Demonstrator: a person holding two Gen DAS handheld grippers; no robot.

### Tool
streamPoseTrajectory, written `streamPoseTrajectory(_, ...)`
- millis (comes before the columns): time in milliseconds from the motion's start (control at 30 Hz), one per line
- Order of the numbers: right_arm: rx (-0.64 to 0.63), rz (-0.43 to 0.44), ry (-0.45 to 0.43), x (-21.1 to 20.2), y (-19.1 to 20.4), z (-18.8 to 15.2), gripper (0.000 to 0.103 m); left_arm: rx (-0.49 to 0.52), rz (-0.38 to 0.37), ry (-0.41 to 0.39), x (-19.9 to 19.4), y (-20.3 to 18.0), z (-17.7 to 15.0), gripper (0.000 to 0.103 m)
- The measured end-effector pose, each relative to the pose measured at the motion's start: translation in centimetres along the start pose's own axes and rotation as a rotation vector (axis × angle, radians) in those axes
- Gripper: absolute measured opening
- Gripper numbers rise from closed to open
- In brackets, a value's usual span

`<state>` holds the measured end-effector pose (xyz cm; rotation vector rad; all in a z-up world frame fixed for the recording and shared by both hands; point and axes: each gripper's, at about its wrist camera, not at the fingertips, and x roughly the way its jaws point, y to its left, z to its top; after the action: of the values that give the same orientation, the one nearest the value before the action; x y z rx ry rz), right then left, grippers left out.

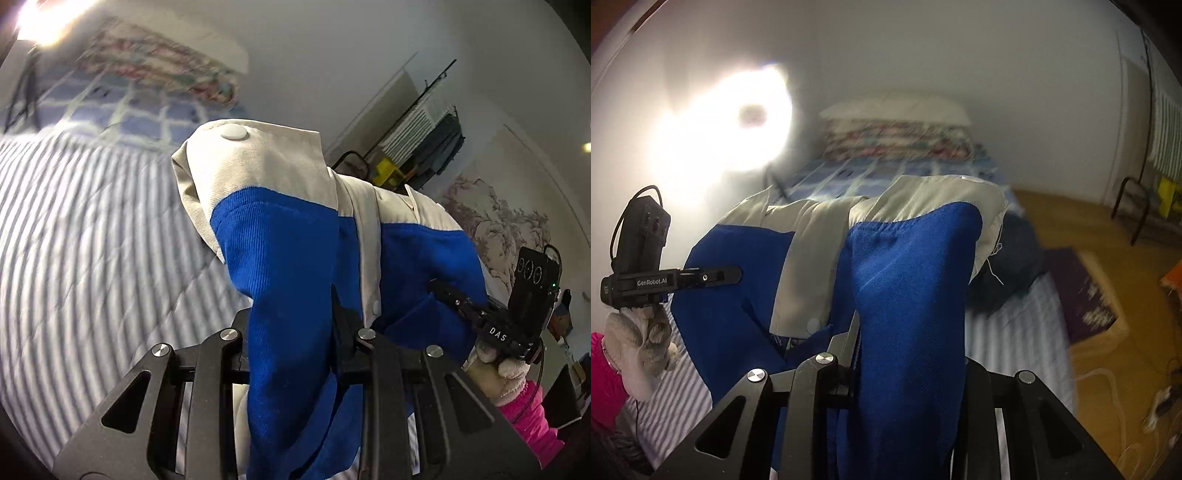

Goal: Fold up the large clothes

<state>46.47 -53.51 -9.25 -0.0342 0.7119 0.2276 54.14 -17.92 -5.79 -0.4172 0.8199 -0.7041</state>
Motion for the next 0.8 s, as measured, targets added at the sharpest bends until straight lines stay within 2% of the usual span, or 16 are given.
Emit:
streamPoseTrajectory(200,0.007,-0.055,-0.074,4.5,-3.5,6.9,0.025,0.055,-0.003,-0.055,6.9,-1.5,8.2,0.026)
streamPoseTrajectory(333,0.002,-0.081,-0.118,8.1,-5.5,10.1,0.025,0.064,-0.006,-0.07,11.1,-1.2,12.2,0.026)
streamPoseTrajectory(533,0.033,-0.075,-0.148,14.5,-9.0,11.3,0.026,0.047,0.032,-0.083,17.9,1.9,14.9,0.026)
streamPoseTrajectory(600,0.06,-0.079,-0.111,17.9,-10.4,10.8,0.028,0.024,0.1,-0.034,21.2,4.3,15.1,0.03)
streamPoseTrajectory(633,0.062,-0.106,-0.085,19.1,-10.7,10.5,0.034,0.001,0.177,0.023,23.3,6.0,15.2,0.036)
streamPoseTrajectory(667,0.069,-0.167,-0.037,21.3,-11.3,10.0,0.037,-0.025,0.237,0.068,24.9,7.4,15.0,0.042)
streamPoseTrajectory(700,0.082,-0.237,0.022,23.6,-12.1,9.5,0.047,-0.041,0.259,0.079,25.8,8.5,14.7,0.045)
streamPoseTrajectory(733,0.095,-0.296,0.056,25.2,-12.5,9.1,0.052,-0.059,0.262,0.065,26.2,9.4,14.2,0.059)
streamPoseTrajectory(767,0.108,-0.341,0.077,26.7,-13.0,8.6,0.053,-0.074,0.252,0.028,26.3,10.0,13.9,0.07)
streamPoseTrajectory(800,0.129,-0.351,0.061,27.4,-13.4,8.2,0.058,-0.077,0.26,0.003,26.5,10.4,13.7,0.072)
